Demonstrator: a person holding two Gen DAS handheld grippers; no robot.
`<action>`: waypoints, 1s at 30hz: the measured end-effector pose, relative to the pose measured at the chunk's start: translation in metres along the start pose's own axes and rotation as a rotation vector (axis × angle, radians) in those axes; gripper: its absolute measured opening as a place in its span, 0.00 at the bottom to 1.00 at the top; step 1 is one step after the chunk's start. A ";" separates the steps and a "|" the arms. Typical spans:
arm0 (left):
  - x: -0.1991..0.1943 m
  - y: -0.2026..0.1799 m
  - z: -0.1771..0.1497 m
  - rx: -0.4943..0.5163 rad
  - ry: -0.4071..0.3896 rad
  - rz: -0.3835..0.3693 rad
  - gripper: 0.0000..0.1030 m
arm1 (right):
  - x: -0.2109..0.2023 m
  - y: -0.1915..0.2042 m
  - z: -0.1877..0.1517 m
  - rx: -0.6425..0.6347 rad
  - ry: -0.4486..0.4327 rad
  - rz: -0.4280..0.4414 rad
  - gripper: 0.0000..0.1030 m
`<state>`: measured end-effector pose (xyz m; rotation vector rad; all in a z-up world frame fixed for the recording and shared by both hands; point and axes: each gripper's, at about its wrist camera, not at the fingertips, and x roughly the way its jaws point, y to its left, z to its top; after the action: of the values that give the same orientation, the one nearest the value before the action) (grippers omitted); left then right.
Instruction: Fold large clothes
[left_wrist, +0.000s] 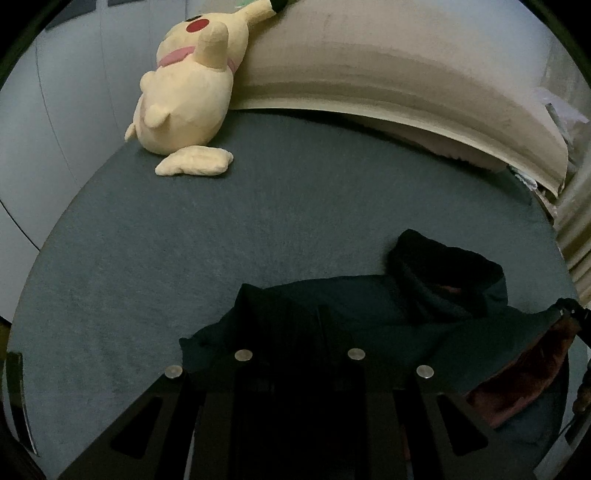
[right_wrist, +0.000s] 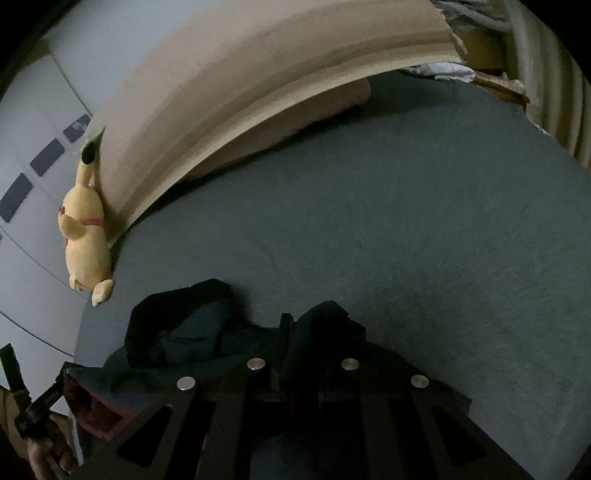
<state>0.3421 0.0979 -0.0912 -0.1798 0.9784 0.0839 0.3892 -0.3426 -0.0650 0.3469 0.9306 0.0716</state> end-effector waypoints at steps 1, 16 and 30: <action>0.002 0.000 0.000 -0.002 0.004 0.001 0.18 | 0.001 -0.001 0.001 0.002 0.002 0.000 0.10; 0.023 0.004 0.002 -0.022 0.057 0.004 0.18 | 0.024 -0.006 0.005 0.014 0.050 -0.014 0.10; 0.041 0.000 0.000 -0.022 0.096 0.017 0.18 | 0.037 -0.009 0.006 0.024 0.081 -0.029 0.10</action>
<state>0.3644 0.0979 -0.1253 -0.1974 1.0746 0.1026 0.4156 -0.3447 -0.0933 0.3544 1.0174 0.0486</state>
